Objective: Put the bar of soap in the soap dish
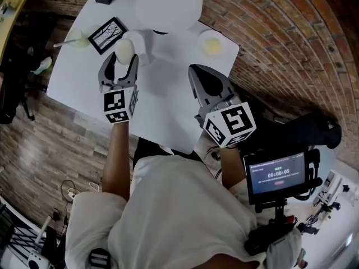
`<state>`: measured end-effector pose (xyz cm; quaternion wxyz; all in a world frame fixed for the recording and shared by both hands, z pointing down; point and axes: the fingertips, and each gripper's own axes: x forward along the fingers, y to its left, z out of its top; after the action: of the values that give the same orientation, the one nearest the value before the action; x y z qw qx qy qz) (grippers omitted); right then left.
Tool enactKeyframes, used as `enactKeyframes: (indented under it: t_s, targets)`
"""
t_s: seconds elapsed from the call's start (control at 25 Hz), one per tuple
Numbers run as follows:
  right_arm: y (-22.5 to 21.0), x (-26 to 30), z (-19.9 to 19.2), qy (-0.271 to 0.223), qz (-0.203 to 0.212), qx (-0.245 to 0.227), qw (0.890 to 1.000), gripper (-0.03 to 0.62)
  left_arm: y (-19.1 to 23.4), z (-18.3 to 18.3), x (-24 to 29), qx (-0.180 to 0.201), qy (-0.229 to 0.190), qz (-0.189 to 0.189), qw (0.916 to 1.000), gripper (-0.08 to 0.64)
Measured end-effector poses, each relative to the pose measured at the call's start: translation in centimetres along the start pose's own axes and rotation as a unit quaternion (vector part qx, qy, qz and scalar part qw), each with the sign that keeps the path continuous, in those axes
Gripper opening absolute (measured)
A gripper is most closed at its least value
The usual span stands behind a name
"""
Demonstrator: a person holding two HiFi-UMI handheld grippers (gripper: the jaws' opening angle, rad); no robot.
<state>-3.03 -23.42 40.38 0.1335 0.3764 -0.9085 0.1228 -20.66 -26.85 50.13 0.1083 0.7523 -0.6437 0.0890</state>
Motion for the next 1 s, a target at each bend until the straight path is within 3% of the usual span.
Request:
enactKeyframes:
  t_s: [0.48, 1.0]
  targets:
    - [-1.7, 2.3, -1.9, 0.028, -0.019, 0.011, 0.999, 0.005, 0.9, -4.8, 5.3, -0.021, 0.044, -0.009, 0.9988, 0.262]
    - [-3.0, 2.9, -3.5, 0.052, -0.034, 0.019, 0.998, 0.005, 2.1, -8.5, 9.0, -0.028, 0.088, 0.014, 0.9956, 0.262]
